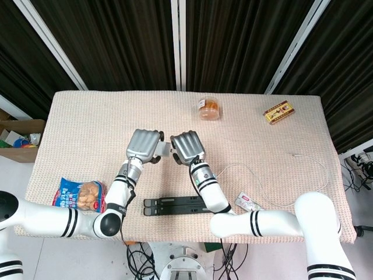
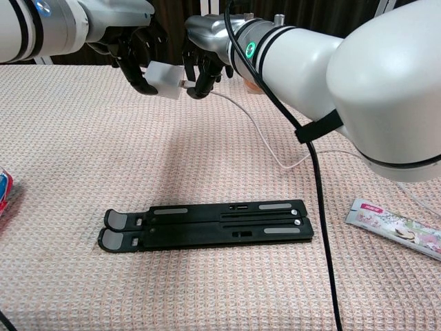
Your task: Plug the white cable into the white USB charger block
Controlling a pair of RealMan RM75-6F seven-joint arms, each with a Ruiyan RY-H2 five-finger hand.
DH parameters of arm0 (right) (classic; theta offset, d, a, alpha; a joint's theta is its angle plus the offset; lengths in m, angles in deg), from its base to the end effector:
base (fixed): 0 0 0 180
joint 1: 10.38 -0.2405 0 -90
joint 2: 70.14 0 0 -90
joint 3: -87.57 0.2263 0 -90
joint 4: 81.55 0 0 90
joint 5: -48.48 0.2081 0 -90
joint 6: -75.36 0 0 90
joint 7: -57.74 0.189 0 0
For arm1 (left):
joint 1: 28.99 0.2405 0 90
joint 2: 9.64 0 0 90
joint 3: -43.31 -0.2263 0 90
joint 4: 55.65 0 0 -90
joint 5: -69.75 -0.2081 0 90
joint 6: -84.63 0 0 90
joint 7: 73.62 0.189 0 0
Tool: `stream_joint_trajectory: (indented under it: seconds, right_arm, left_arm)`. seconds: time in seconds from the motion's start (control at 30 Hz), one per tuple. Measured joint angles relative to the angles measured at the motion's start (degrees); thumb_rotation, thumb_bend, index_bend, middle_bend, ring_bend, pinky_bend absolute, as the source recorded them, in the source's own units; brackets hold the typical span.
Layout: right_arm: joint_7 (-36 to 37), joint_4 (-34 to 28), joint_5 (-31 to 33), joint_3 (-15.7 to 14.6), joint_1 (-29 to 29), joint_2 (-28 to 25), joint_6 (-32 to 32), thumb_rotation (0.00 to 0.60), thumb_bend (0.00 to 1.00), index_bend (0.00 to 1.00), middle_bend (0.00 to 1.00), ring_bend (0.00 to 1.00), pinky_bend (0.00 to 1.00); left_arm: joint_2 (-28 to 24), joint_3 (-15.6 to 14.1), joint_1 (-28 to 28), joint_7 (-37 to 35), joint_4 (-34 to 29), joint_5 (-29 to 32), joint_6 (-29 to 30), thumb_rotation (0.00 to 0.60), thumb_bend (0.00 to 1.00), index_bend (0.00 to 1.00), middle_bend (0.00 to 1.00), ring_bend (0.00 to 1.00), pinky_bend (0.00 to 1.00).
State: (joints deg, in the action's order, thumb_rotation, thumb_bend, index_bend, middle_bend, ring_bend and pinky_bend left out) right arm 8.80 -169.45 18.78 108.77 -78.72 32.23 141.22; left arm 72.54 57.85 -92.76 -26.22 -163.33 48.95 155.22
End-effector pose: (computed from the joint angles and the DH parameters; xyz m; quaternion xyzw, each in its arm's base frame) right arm 0.0469 -0.3718 -0.0668 0.7438 -0.3553 0.3688 0.4295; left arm -0.0251 0.3650 0.0014 -0.7308 -0.3928 -0.3006 0.4705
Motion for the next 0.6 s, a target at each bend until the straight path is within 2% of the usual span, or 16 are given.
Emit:
stream_joint_trajectory:
  seconds: [0.17, 0.4, 0.6]
  right_arm:
    - [-0.12, 0.53, 0.13, 0.14, -0.37, 0.62, 0.02, 0.6, 0.61, 0.69, 0.64, 0.47, 0.48]
    - [0.19, 1.24, -0.44, 0.19, -0.67, 1.58, 0.08, 0.6, 0.51, 0.67, 0.61, 0.47, 0.46]
    - [0.31, 1.4, -0.47, 0.34, -0.71, 2.02, 0.23, 0.6, 0.48, 0.66, 0.61, 0.47, 0.46]
  left_arm:
    - [0.08, 0.38, -0.1, -0.19, -0.27, 0.31, 0.08, 0.6, 0.35, 0.51, 0.44, 0.75, 1.0]
    - [0.12, 0.54, -0.19, -0.32, -0.22, 0.53, -0.15, 0.6, 0.35, 0.51, 0.44, 0.75, 1.0]
    - [0.6, 0.31, -0.4, 0.16, 0.26, 0.94, 0.14, 0.599, 0.35, 0.51, 0.44, 0.75, 1.0]
